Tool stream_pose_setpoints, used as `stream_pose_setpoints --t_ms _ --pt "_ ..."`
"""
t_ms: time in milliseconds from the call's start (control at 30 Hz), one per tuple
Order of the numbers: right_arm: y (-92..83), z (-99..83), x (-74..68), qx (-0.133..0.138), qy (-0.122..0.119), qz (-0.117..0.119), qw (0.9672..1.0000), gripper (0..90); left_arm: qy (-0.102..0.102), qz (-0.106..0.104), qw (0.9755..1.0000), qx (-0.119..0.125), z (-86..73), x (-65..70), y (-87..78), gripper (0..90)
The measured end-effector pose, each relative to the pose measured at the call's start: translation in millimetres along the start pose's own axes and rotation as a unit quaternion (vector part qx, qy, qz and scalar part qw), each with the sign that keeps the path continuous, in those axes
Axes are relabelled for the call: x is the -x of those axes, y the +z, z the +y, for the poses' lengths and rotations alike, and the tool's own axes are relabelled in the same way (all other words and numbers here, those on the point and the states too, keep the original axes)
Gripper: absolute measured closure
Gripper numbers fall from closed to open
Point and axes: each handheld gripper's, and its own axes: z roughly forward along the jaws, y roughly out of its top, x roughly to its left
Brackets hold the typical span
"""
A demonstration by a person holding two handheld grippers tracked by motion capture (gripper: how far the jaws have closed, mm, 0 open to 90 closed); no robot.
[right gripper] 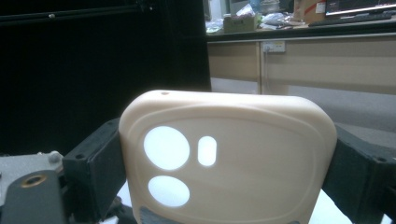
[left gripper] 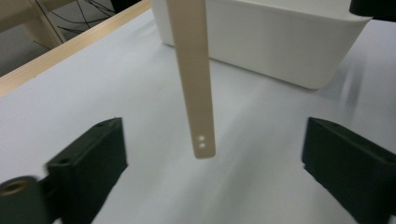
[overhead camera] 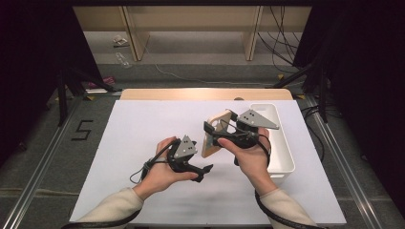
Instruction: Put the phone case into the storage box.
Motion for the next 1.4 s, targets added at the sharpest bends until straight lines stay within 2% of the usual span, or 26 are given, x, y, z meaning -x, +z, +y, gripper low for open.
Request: stream_pose_setpoints --t_ms 100,267,600,1400 --pt "-0.9 1.0 0.4 0.002 -0.001 -0.002 1.0000 11.9 0.006 0.001 1.0000 -0.005 -1.6 -2.9 -5.6 0.0" --pt "-2.3 2.3 1.8 0.003 0.000 -0.006 1.0000 11.9 0.008 0.006 0.9998 -0.016 -7.7 -9.6 -17.1 0.0" --pt "-5.5 5.9 5.1 0.006 0.001 -0.015 0.9999 11.9 -0.001 0.025 0.9995 -0.021 -24.4 -21.0 -36.0 0.0" --pt "-14.5 14.2 16.7 0.015 0.005 -0.039 0.9991 11.9 -0.013 0.049 0.9986 -0.015 -46.2 -34.5 -63.3 0.0"
